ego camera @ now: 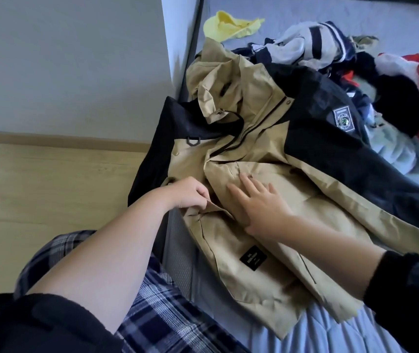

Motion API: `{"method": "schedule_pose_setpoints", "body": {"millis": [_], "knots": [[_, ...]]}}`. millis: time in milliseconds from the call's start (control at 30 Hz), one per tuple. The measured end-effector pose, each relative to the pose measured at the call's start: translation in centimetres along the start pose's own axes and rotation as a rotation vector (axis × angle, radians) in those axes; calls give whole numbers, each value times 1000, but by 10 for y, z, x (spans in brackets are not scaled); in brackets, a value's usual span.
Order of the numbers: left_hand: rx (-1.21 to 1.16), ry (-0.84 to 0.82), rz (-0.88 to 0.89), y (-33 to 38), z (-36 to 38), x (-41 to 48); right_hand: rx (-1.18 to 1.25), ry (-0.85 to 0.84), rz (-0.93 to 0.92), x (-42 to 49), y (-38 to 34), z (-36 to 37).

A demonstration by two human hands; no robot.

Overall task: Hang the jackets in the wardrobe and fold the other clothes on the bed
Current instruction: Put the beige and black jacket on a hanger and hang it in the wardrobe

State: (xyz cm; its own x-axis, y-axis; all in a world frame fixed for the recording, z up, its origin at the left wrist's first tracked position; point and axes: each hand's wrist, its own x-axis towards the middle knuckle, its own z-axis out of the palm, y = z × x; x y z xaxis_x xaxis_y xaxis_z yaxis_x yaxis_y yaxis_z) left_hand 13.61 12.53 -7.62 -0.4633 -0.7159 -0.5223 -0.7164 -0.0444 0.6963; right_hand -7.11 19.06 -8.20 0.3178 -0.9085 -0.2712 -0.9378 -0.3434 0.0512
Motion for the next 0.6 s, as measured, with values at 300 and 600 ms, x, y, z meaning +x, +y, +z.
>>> {"method": "schedule_pose_setpoints", "body": {"millis": [300, 600], "knots": [[207, -248, -142, -5, 1, -6, 289, 382, 428, 11, 78, -31], [-168, 524, -531, -20, 7, 21, 642, 420, 477, 42, 64, -24]]}}
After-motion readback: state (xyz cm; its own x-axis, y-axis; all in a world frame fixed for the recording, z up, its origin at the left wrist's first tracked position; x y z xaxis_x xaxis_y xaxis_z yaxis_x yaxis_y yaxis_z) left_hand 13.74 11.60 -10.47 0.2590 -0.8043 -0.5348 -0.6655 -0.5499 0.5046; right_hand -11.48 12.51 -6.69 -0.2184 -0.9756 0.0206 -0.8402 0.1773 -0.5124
